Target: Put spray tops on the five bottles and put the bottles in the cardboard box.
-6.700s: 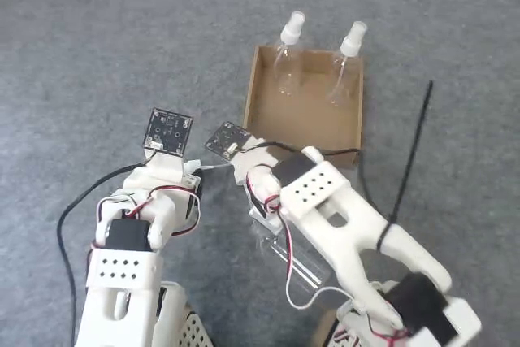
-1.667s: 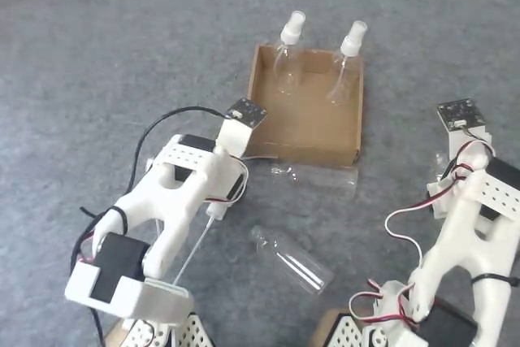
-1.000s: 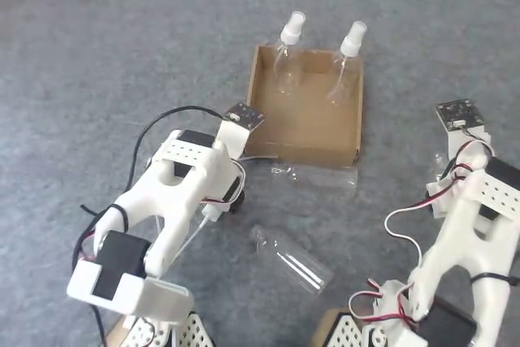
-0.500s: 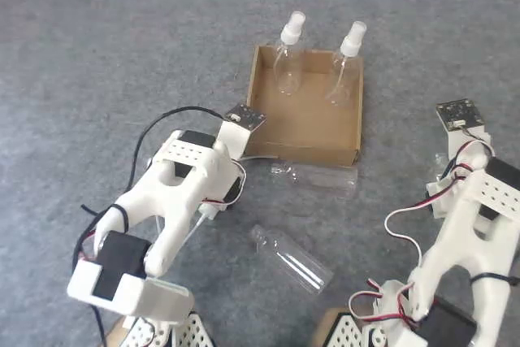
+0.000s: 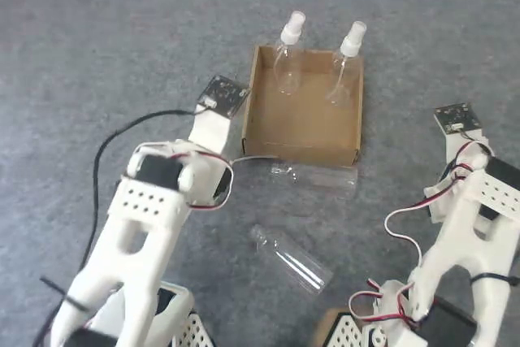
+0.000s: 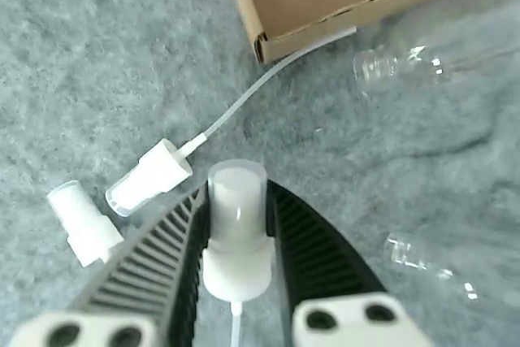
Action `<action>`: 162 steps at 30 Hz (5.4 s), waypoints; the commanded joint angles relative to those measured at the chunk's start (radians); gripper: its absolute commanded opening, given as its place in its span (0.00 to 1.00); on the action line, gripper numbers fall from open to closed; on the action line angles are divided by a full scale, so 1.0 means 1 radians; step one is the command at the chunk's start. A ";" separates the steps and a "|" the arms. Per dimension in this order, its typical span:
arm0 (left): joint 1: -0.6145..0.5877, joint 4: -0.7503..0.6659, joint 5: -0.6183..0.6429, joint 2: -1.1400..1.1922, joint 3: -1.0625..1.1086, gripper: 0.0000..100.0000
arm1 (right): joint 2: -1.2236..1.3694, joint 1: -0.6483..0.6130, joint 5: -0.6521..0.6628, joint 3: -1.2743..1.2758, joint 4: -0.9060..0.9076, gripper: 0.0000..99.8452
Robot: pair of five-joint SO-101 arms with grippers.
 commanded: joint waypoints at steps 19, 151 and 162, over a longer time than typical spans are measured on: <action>-0.077 -0.176 0.009 -0.098 0.162 0.01 | 0.268 -0.033 0.232 -0.339 0.173 0.33; -0.157 -0.178 0.117 -0.440 0.194 0.01 | 0.226 0.608 0.839 -0.543 0.331 0.22; -0.158 -0.193 0.112 -0.434 0.194 0.01 | 0.231 0.779 1.031 -0.522 0.326 0.22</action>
